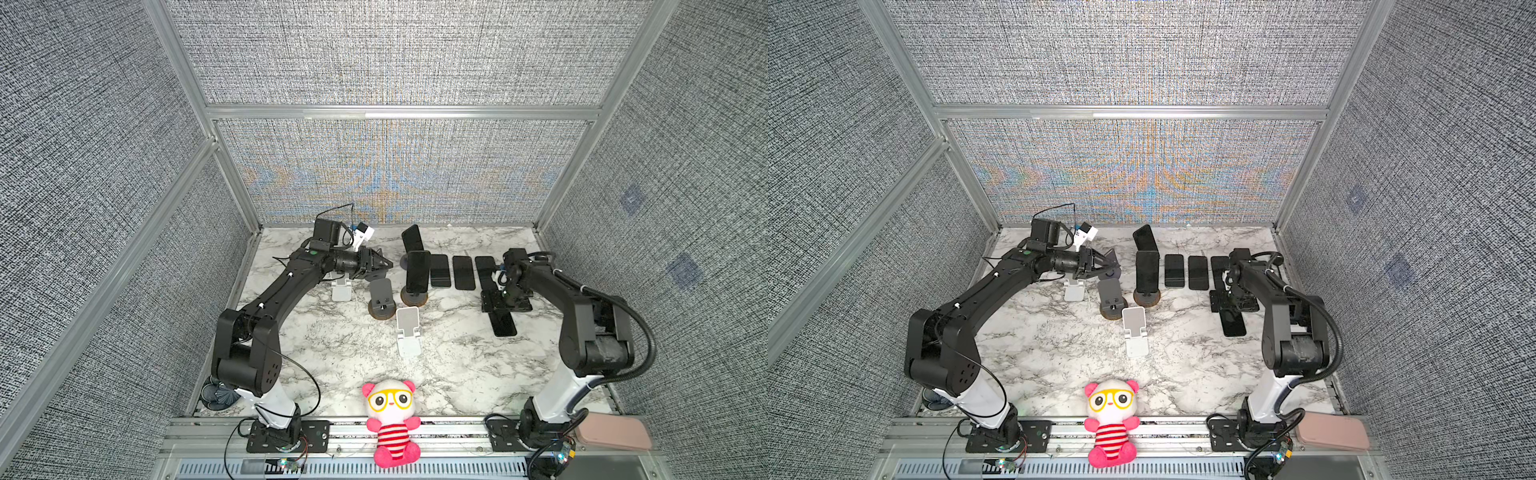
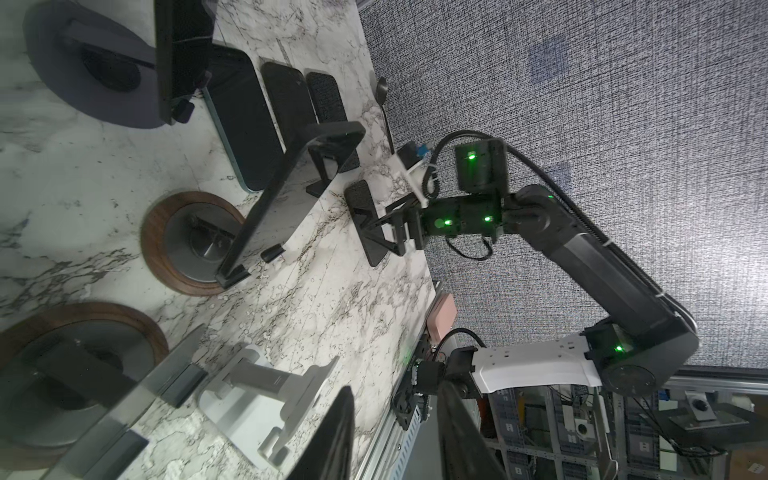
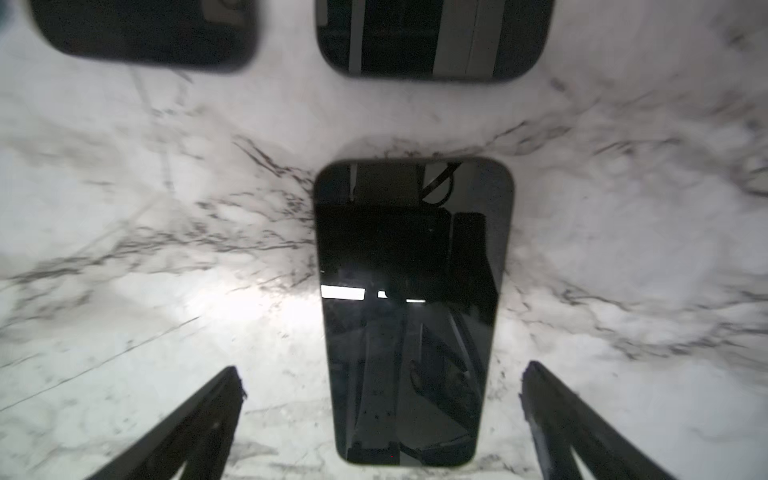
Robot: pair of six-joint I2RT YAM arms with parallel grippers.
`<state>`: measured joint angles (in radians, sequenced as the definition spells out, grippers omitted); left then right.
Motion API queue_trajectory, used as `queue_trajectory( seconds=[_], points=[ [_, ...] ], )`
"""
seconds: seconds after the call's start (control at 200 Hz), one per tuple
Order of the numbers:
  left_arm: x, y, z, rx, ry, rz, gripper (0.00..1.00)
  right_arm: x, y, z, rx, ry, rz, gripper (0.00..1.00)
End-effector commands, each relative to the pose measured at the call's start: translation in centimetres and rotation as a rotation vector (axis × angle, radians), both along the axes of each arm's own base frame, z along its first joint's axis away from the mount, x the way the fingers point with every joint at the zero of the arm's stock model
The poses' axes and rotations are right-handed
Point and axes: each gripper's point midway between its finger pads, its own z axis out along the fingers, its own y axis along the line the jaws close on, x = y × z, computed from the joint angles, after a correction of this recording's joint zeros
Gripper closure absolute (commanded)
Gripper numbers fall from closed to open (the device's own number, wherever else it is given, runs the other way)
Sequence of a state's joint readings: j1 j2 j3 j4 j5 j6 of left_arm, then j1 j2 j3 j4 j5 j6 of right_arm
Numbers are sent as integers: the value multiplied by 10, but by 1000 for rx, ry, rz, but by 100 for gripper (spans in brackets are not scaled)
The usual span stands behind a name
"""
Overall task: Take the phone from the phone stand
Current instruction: 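Open the right gripper and raise it off the flat phone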
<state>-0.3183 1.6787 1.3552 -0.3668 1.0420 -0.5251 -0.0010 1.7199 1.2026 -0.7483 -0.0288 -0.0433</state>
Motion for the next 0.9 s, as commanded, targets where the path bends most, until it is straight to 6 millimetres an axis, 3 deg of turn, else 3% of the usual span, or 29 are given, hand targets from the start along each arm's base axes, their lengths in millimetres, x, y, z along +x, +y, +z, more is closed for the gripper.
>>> queue_trajectory(
  seconds=[0.0, 0.215, 0.425, 0.61, 0.755, 0.775, 0.895],
  points=[
    [0, 4, -6, 57, -50, -6, 62, -4, 3, 28, 37, -50, -6, 1],
    [9, 12, -21, 158, -101, 17, 57, -5, 21, 106, 168, -345, -17, 1],
    [40, 20, -19, 283, -310, 46, 53, -38, 72, 167, 404, -453, 128, 1],
    [73, 9, -22, 325, -373, -3, 48, -67, 92, 187, 501, -501, 185, 1],
    [93, -19, -8, 271, -507, -75, 43, -83, 106, 186, 568, -472, 203, 5],
    [96, -24, -16, 264, -499, -93, 43, -85, 107, 184, 573, -469, 200, 5],
    [102, -49, -18, 210, -513, -166, 37, -97, 120, 184, 656, -457, 202, 7]
  ],
)
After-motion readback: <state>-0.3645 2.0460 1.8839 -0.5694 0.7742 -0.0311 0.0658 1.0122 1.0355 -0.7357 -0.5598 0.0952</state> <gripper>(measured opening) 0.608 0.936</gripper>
